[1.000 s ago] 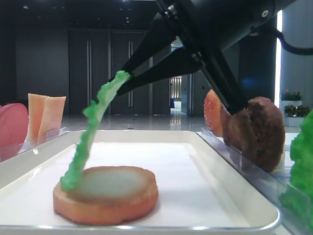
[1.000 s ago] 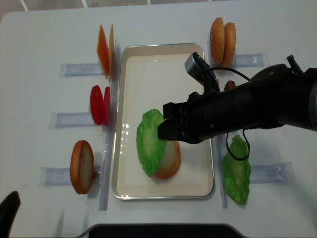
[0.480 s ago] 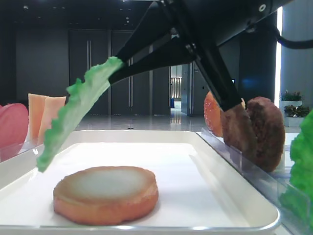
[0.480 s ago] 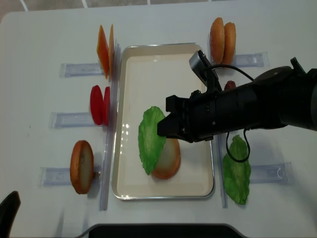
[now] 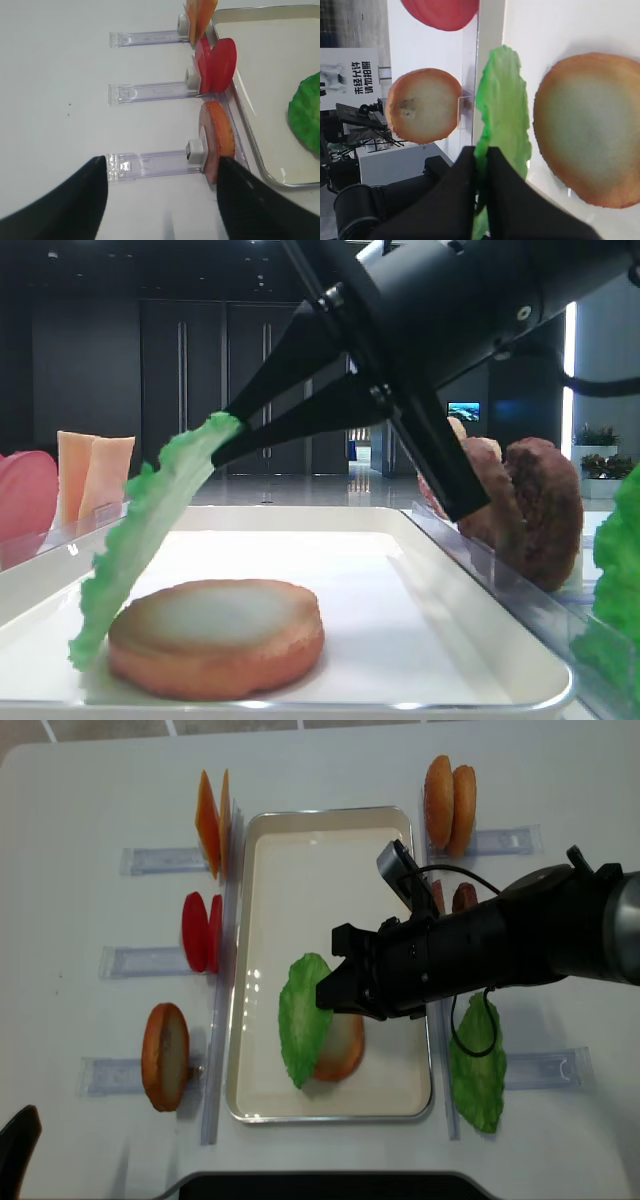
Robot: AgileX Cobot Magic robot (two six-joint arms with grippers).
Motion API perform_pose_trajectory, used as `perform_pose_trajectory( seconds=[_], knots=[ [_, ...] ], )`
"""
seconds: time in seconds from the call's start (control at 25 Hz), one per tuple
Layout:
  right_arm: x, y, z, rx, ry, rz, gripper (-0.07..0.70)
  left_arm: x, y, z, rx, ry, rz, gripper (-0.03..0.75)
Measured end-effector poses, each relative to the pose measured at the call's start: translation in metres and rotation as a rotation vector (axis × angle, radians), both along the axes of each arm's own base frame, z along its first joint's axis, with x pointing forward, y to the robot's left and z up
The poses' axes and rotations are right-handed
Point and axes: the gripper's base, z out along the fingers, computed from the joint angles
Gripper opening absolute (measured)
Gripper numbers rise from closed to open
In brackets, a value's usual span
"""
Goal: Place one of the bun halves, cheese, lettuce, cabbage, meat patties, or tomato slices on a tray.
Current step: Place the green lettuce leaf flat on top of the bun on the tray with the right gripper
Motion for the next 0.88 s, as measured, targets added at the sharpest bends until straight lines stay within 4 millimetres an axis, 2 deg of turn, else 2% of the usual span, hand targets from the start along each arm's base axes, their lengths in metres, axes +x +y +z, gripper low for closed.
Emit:
perform_pose_trajectory(
  seconds=[0.88],
  knots=[
    [0.0052,-0.0078,-0.0068,-0.067,-0.047,0.011,0.024,0.0,0.0,0.0,0.0,0.0,0.0,0.517]
  ],
)
